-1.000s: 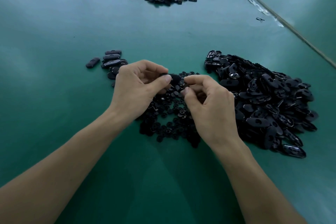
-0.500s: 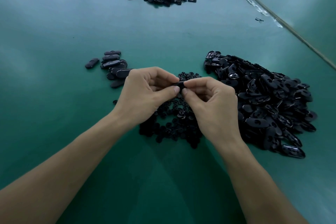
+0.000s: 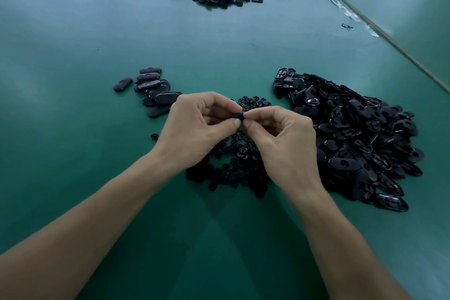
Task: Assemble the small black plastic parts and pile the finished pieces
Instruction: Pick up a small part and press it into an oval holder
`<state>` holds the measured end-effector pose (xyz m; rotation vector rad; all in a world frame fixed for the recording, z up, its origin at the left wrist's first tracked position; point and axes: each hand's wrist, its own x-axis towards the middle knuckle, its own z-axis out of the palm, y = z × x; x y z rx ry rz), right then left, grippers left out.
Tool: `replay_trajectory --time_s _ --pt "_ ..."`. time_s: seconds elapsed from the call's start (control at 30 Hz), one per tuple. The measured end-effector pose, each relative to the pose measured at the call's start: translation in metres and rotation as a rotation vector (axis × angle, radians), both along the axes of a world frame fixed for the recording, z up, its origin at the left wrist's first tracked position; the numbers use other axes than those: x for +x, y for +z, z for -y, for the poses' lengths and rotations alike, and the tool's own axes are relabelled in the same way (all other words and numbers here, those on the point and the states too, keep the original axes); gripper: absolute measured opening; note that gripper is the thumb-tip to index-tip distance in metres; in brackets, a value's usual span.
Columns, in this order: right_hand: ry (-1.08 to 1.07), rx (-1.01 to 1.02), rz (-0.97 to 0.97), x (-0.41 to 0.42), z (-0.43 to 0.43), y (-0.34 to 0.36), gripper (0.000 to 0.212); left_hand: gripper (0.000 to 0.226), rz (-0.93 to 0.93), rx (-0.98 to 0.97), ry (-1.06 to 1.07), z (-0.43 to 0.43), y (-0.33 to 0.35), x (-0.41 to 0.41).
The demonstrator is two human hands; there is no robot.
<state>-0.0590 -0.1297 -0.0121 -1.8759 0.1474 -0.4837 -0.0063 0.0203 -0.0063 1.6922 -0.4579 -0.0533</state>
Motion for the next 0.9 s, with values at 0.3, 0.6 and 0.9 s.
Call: replay_trajectory --time_s 0.3,0.6,0.9 --pt "-0.009 -0.094 0.008 -0.001 -0.003 0.001 0.019 0.019 0.089 0.115 0.033 -0.001 -0.003 0.0" --pt "0.016 -0.185 0.06 -0.004 -0.003 0.006 0.02 0.013 0.211 0.253 0.086 -0.003 -0.006 0.003" --pt "0.128 -0.011 -0.01 0.0 0.01 0.007 0.019 0.023 0.02 0.042 -0.058 -0.004 -0.001 0.004"
